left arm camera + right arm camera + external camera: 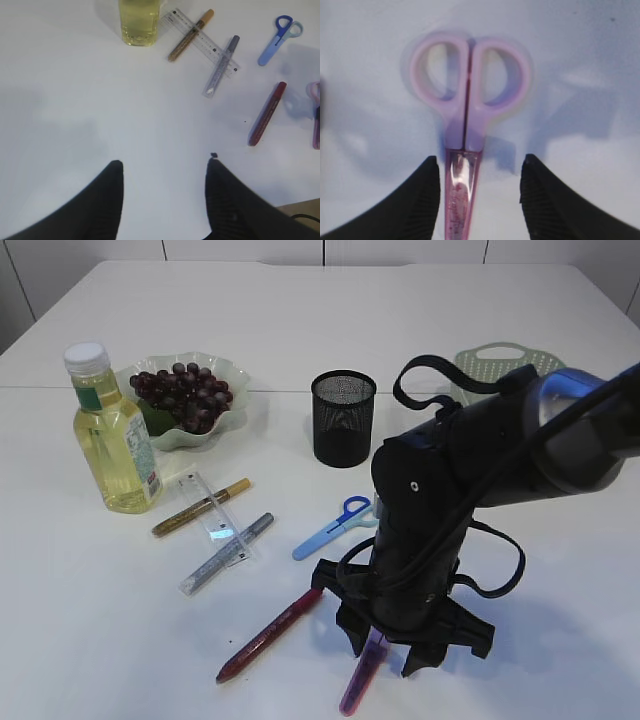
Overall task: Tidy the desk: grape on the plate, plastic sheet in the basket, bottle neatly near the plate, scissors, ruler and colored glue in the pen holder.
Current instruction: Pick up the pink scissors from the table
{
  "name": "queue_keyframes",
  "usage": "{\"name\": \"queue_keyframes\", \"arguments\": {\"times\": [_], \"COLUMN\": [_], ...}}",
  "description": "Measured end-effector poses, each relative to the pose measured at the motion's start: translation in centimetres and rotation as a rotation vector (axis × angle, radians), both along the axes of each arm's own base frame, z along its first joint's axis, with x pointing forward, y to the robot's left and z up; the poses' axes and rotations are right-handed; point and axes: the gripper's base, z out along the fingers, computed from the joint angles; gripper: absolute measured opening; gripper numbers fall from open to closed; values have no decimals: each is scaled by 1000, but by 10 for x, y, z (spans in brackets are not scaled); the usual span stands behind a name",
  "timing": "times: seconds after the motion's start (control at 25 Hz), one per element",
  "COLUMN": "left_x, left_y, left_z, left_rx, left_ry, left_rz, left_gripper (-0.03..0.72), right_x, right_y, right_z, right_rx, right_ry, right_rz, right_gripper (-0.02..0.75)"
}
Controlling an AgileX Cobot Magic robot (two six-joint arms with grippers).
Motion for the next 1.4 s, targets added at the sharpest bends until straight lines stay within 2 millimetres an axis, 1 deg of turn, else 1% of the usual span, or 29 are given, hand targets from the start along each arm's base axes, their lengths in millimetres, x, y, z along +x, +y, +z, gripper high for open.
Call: {"name": "queue_keyframes", "arguments": {"times": [0.52, 0.76, 0.88, 1.12, 1.4], "left_x": [0, 0, 0, 0, 0], "left_y": [0, 0, 0, 0, 0], "left_z": [0, 0, 0, 0, 0], "left_rx": [0, 0, 0, 0, 0], "left_ry": [0, 0, 0, 0, 0], "left_rz": [0, 0, 0, 0, 0], "left_gripper": [381, 380, 380, 379, 379], "right_x": [1, 2, 3, 3, 3], "right_y": [1, 2, 4, 4, 4], "right_z": [0, -5, -4, -8, -8], "right_rx": [14, 10, 16, 6, 6], "right_ry": [-12, 5, -1, 13, 12], "right_rz": [-8, -14, -18, -18, -18], "right_gripper": [416, 416, 416, 416, 416]}}
